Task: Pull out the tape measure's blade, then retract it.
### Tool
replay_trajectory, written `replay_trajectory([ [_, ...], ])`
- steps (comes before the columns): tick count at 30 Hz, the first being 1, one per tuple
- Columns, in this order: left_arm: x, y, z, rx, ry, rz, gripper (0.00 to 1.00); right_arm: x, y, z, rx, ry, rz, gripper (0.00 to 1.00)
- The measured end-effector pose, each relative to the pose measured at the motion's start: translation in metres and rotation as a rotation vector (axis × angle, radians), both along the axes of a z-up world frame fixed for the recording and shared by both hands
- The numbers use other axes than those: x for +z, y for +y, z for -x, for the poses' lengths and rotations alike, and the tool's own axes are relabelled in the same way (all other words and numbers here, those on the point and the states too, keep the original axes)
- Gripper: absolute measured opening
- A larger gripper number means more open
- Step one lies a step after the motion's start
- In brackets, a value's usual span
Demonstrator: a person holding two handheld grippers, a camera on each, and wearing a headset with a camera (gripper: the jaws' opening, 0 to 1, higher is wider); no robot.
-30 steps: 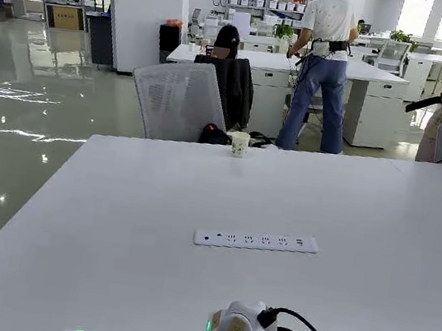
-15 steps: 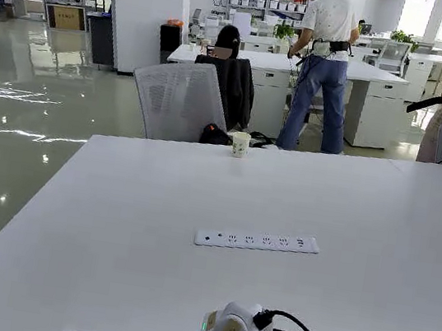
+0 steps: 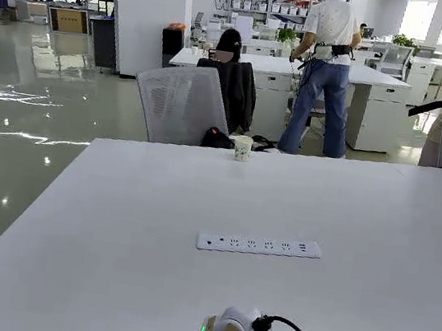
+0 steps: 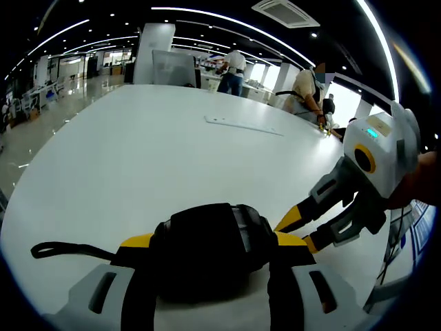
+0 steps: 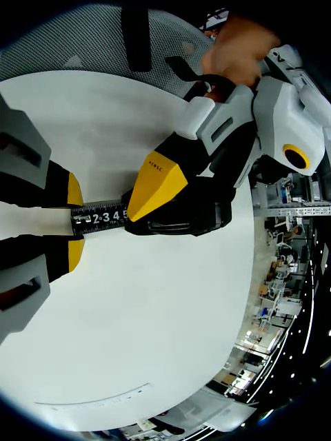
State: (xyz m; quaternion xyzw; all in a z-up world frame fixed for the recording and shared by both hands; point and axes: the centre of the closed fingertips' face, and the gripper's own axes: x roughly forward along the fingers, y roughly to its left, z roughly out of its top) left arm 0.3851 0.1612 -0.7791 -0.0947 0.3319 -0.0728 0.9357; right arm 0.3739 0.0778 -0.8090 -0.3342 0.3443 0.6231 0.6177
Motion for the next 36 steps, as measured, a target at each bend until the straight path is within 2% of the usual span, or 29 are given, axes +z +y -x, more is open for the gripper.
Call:
replay_trajectory([
  [24,0.000,0.001,0.000,0.000,0.002,0.007,0.60,0.000,0.012,0.002,-0.011,0.011,-0.023,0.11],
  [36,0.001,0.001,0.001,0.000,0.003,0.011,0.60,0.001,0.028,0.005,-0.009,0.011,-0.049,0.11],
])
